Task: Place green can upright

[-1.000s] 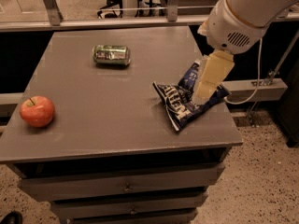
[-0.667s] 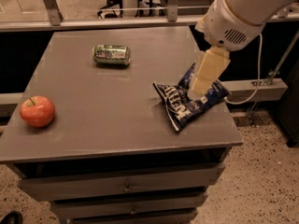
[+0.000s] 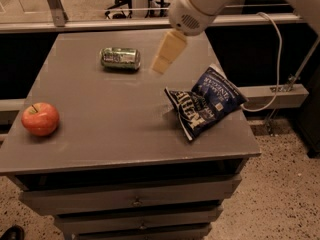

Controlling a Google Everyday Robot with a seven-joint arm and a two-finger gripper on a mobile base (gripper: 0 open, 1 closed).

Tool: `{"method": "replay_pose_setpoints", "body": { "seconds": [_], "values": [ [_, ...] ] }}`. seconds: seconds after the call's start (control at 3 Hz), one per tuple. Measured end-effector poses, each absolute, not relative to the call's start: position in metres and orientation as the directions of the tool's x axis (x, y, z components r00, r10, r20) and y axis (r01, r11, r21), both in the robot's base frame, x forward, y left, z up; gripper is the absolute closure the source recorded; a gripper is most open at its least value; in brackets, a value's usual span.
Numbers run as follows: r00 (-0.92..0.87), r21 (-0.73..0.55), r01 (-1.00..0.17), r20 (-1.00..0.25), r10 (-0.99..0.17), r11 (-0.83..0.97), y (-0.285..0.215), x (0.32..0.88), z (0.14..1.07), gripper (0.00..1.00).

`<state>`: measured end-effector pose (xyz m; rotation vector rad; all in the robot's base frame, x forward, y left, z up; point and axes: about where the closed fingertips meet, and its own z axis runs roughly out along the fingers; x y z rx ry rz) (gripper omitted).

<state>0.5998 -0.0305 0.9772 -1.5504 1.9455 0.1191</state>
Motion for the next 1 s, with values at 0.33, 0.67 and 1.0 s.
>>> {"method": "replay_pose_setpoints", "body": {
  "seconds": [0.33,0.67,1.0],
  "values": [
    [-0.145,-0.270,-0.893,-0.582,-0.800,0.359,0.010,0.641,0.965,0.00],
    [-0.221,-0.205,-0.881,-0.619,-0.754,0.426,0.051,0.685,0.944,0.00],
    [-0.266,-0.172,-0.870,-0.624,-0.735,0.461,0.072,0.710,0.933,0.00]
  ]
}}
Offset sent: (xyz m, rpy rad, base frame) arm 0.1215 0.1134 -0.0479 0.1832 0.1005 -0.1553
